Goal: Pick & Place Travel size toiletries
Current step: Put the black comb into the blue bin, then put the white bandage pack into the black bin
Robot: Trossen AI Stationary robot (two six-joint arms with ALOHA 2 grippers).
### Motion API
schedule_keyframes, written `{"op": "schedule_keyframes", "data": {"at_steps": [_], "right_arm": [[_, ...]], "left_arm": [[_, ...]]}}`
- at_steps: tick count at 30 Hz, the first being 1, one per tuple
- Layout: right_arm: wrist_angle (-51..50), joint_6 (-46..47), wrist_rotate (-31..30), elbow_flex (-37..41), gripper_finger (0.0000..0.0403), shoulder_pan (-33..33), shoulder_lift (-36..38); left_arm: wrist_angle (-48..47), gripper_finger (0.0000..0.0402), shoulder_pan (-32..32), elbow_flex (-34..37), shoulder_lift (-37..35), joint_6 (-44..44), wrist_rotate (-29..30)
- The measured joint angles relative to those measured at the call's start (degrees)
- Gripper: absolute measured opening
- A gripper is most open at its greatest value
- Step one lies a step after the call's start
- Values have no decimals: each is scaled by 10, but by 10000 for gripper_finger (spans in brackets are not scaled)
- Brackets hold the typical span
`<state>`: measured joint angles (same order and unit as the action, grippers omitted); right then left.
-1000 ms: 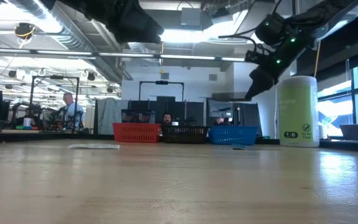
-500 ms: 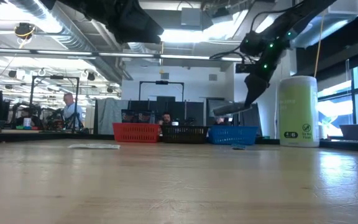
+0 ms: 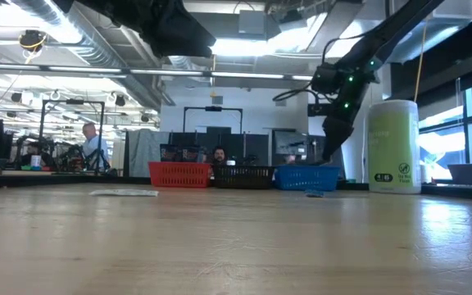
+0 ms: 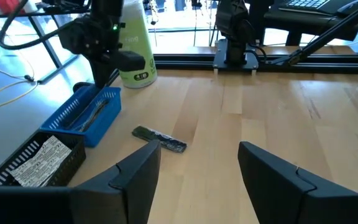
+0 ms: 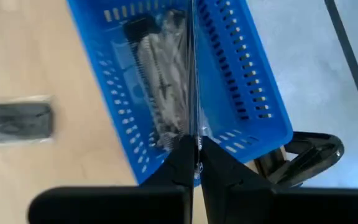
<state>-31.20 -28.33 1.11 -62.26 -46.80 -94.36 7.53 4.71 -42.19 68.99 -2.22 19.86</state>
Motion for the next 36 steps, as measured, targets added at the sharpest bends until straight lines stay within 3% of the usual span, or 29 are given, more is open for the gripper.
{"op": "schedule_keyframes", "data": {"at_steps": [10,22,26,33,36], "right_arm": [[28,5,-2,0,14,-1,-37],[26,21,-32,0,180,0,-30],[6,23,-36,0,213,6,-2],[-28,64,9,0,211,45,75],[-41,83,28,0,194,77,104]], "left_arm": [[0,219,0,0,0,0,0],[0,214,0,0,0,0,0],[3,215,0,0,0,0,2],[1,215,0,0,0,27,41],[-27,212,0,-1,3,-13,40]]}}
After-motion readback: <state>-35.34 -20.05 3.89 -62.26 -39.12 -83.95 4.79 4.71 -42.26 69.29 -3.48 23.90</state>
